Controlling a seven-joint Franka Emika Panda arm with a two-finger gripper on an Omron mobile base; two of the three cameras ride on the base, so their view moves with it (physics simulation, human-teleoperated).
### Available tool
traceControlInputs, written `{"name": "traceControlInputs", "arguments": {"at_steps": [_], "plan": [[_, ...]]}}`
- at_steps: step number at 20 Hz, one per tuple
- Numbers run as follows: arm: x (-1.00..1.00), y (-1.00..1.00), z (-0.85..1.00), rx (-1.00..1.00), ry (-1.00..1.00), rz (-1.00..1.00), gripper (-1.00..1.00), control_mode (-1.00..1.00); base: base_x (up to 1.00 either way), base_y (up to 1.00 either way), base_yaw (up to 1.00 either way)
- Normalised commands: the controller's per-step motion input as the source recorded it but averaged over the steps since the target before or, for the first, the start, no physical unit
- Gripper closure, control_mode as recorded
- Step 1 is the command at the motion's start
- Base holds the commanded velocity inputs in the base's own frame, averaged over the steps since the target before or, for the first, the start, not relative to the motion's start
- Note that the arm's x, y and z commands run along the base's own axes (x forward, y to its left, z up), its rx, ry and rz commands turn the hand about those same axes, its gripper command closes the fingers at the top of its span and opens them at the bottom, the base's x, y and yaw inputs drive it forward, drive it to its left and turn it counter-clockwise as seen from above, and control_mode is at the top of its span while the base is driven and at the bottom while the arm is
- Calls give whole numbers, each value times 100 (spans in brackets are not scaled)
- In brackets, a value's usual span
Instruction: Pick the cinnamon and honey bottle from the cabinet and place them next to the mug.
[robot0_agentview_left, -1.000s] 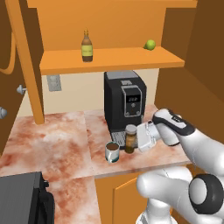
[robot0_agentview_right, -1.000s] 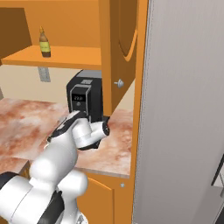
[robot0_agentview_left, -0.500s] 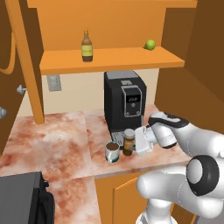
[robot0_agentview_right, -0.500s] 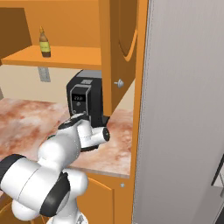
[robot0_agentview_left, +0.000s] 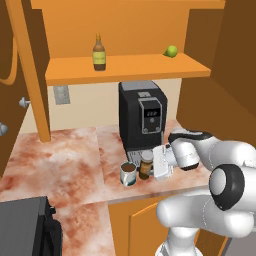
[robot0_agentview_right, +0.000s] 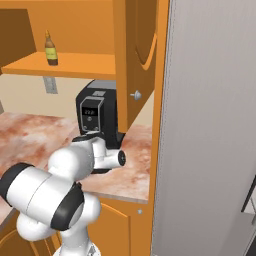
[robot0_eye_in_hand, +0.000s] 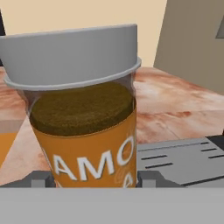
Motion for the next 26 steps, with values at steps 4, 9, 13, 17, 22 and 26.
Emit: {"name": "traceControlInputs", "arguments": {"at_steps": [4,9,13,17,22,26], "plan": [[0,5,-4,0,-10,0,100,-100,0,0,0],[1,0,-8,0,-3,-1,100,-100,0,0,0],[0,0,-4,0,2,0,100,-100,0,0,0],[-1,0,-3,0,7,0,100,-100,0,0,0],[-1,0,0,0,7,0,100,-100,0,0,0],[-9,0,-3,0,3,0,100,-100,0,0,0]]}}
